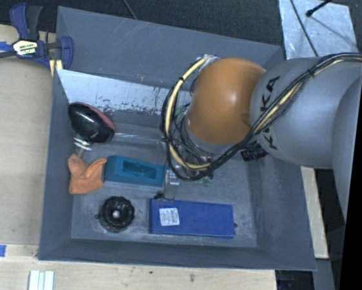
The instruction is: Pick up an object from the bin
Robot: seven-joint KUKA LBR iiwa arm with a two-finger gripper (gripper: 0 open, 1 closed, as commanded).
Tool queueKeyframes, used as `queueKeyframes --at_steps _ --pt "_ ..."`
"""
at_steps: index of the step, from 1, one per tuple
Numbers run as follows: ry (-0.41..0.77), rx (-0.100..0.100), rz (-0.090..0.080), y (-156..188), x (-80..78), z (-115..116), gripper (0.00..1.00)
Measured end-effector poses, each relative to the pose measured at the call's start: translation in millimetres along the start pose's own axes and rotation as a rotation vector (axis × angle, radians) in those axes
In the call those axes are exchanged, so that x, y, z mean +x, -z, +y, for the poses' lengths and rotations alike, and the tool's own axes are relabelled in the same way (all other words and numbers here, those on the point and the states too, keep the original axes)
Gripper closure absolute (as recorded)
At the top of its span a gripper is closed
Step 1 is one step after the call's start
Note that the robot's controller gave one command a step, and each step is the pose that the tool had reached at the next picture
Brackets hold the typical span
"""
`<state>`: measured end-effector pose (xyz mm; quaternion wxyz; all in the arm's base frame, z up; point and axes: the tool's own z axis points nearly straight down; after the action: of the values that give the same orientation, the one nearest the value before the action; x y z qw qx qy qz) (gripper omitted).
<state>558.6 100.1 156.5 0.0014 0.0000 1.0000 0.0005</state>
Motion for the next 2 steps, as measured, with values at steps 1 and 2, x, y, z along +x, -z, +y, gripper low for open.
queueKeyframes --at_steps 1,2 --pt "-0.004 0.0 -0.005 -48.6 -7.9 37.2 0.0" --pt "-0.04 0.001 0.002 -62.0 -34.5 37.4 1.0"
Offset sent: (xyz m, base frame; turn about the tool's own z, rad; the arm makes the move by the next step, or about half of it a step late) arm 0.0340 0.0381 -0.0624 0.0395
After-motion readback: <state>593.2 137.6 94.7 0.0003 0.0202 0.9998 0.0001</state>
